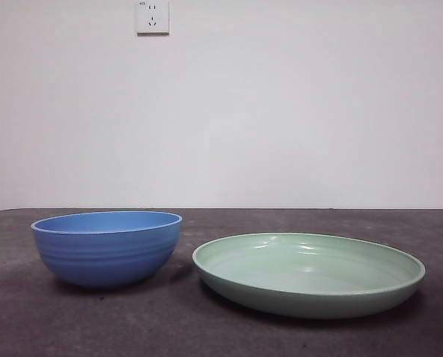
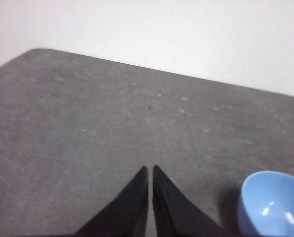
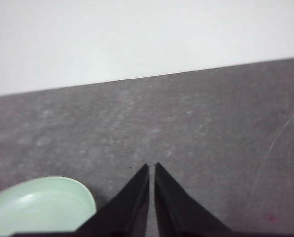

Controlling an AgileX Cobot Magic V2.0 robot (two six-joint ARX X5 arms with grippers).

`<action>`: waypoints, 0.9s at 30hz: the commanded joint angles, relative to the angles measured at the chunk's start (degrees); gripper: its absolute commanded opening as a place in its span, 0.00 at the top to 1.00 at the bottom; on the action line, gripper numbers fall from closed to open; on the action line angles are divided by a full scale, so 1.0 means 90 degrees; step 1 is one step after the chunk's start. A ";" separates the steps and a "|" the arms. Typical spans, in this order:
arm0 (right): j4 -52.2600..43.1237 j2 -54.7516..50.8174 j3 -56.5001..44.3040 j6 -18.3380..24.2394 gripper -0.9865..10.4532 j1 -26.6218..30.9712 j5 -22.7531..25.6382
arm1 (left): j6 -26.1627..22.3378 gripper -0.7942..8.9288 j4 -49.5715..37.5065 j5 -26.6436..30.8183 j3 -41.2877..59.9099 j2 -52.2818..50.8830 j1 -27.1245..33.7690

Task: Pick up the blue bowl, put it on the green plate, put it on desk

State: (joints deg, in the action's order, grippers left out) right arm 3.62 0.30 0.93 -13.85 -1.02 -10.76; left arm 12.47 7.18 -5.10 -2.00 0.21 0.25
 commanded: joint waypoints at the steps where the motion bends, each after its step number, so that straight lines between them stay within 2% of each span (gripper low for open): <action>1: -0.0066 -0.0010 0.0151 -0.0891 0.90 -0.0005 -0.0022 | 0.1088 0.90 -0.0070 -0.0056 -0.0294 0.0012 -0.0027; 4: -0.0066 -0.0005 0.0367 -0.1316 0.90 -0.0005 -0.0015 | 0.1384 0.90 -0.0068 -0.0056 -0.0622 0.0029 -0.0058; 7: -0.0066 -0.0002 0.0644 -0.1736 0.90 -0.0005 0.0029 | 0.1445 0.90 -0.0051 -0.0053 -0.1100 0.0158 -0.0073; 11: 0.0097 0.0109 0.1083 -0.2035 0.90 -0.0005 0.0022 | 0.1520 0.90 0.0253 -0.0046 -0.1948 0.0656 -0.0073; 21: 0.0981 0.1190 0.2674 -0.2021 0.90 -0.0005 -0.0049 | 0.1163 0.90 0.0549 -0.0236 -0.4218 0.2528 -0.0073; 24: 0.1020 0.1668 0.3169 -0.1860 0.90 -0.0005 -0.0410 | 0.1166 0.90 0.0930 -0.0415 -0.4813 0.3004 -0.0073; 27: 0.1336 0.2263 0.3767 -0.1785 0.90 -0.0005 -0.0971 | 0.1168 0.90 0.1433 -0.0884 -0.5365 0.3466 -0.0085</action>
State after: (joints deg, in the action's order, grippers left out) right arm 15.44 19.46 33.47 -30.96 -1.04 -18.39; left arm 23.66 19.77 -12.10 -48.77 30.55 -0.40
